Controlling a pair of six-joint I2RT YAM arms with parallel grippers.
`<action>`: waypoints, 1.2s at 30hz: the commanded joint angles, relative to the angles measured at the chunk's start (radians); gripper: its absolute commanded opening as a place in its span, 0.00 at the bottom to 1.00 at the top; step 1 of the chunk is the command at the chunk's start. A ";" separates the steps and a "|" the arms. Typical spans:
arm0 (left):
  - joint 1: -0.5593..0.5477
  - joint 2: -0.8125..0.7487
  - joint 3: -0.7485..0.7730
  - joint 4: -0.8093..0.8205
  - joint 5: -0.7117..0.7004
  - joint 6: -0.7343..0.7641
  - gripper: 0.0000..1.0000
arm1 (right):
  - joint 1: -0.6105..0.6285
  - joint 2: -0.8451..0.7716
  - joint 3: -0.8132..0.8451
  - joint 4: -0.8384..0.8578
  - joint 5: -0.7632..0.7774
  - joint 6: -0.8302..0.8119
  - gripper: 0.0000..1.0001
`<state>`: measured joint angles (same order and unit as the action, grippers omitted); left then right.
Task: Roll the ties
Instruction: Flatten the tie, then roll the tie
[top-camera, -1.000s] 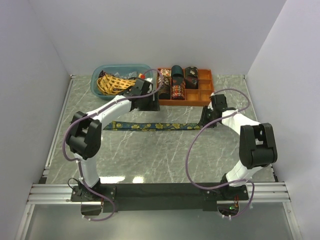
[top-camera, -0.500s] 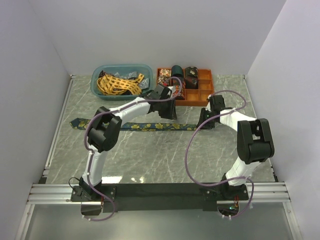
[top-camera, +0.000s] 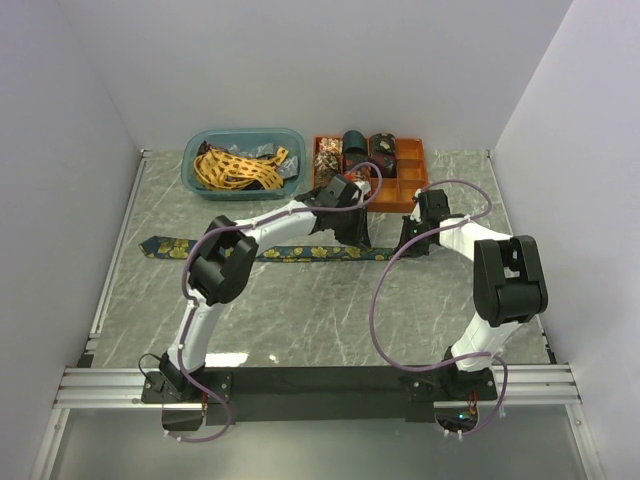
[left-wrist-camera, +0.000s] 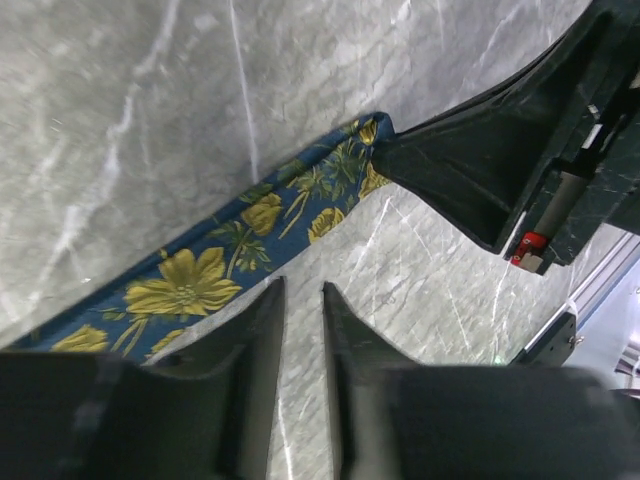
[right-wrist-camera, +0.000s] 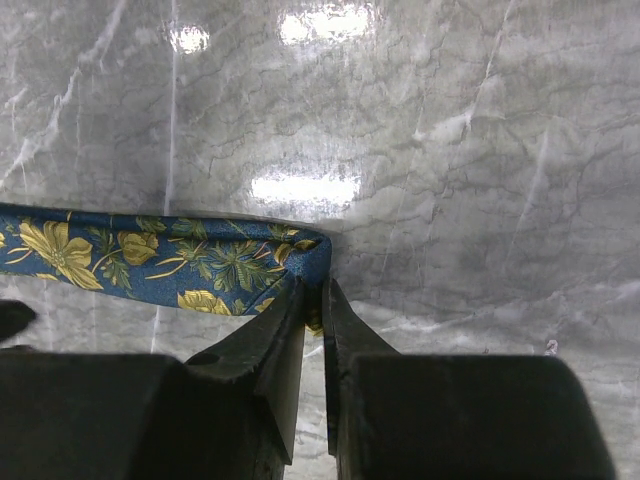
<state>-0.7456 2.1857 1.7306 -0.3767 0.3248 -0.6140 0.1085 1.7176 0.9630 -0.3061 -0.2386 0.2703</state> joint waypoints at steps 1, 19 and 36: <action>-0.009 0.023 0.026 0.032 0.008 -0.027 0.24 | -0.004 0.013 0.022 0.009 -0.001 -0.014 0.17; -0.003 0.066 -0.012 0.005 -0.119 -0.056 0.01 | -0.003 0.002 0.026 0.004 0.013 -0.010 0.13; 0.005 0.086 -0.075 0.032 -0.098 -0.101 0.01 | 0.066 -0.118 0.037 -0.056 0.128 0.050 0.00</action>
<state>-0.7433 2.2601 1.6867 -0.3252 0.2523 -0.7101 0.1448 1.6455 0.9634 -0.3309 -0.1749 0.2993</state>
